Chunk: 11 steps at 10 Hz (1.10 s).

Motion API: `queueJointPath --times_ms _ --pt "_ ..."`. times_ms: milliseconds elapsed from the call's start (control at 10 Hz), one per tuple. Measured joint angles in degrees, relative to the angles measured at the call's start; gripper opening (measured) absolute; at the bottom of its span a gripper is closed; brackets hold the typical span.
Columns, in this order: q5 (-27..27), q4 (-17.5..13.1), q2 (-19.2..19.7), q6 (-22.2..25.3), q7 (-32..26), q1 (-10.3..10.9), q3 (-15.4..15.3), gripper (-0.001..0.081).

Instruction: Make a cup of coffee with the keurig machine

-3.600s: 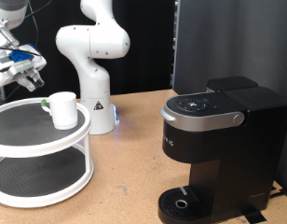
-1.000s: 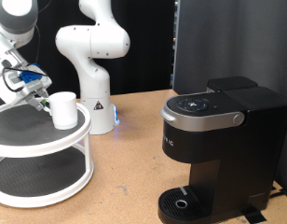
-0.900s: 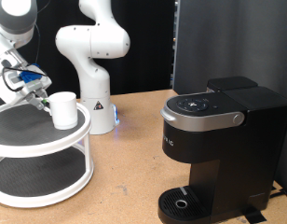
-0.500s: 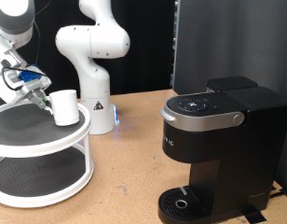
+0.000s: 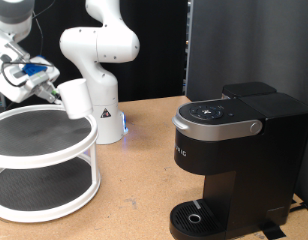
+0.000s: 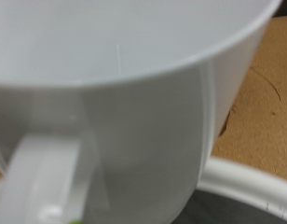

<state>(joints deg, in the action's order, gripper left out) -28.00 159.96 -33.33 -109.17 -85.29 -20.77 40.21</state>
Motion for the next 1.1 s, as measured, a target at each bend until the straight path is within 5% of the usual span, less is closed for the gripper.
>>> queueJointPath --times_ms 500,700,1100 --pt "3.2 -2.2 -8.8 7.5 13.2 -1.8 -6.3 0.0069" --pt "3.0 -1.9 -8.5 7.4 14.4 -1.8 -6.3 0.0069" --pt "0.9 -0.2 -7.2 -1.4 24.1 -1.3 -12.4 0.0069"
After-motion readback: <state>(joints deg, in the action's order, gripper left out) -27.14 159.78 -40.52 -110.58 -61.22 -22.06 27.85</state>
